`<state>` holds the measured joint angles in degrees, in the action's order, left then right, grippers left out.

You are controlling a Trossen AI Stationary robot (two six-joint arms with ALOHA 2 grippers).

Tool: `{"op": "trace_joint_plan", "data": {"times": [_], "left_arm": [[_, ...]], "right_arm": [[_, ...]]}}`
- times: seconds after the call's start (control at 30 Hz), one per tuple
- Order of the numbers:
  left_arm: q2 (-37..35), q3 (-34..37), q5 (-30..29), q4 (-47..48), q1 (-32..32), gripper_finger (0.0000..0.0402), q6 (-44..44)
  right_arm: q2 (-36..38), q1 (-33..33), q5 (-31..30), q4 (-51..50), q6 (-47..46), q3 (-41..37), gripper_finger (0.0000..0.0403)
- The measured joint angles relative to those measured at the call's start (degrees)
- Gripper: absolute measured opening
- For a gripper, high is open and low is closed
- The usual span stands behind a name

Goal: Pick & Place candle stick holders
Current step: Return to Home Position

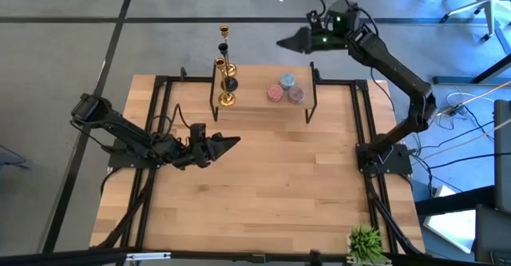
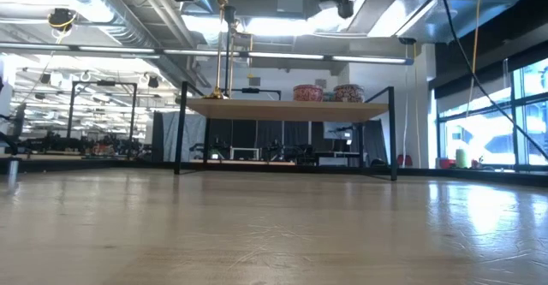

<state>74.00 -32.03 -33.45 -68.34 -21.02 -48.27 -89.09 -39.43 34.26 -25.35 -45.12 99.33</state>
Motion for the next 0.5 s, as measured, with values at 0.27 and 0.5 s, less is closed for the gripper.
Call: {"op": "trace_joint_plan", "data": {"times": [0.27,0.5], "left_arm": [[0.0,0.0,0.02,0.11,0.13,0.023,0.02],[0.0,0.0,0.04,0.07,-0.32,0.023,0.02]], "right_arm": [[2.94,12.32,0.44,-1.73,6.06,0.01,0.0227],[6.93,27.34,-16.53,-5.0,10.31,0.0,0.0189]]}}
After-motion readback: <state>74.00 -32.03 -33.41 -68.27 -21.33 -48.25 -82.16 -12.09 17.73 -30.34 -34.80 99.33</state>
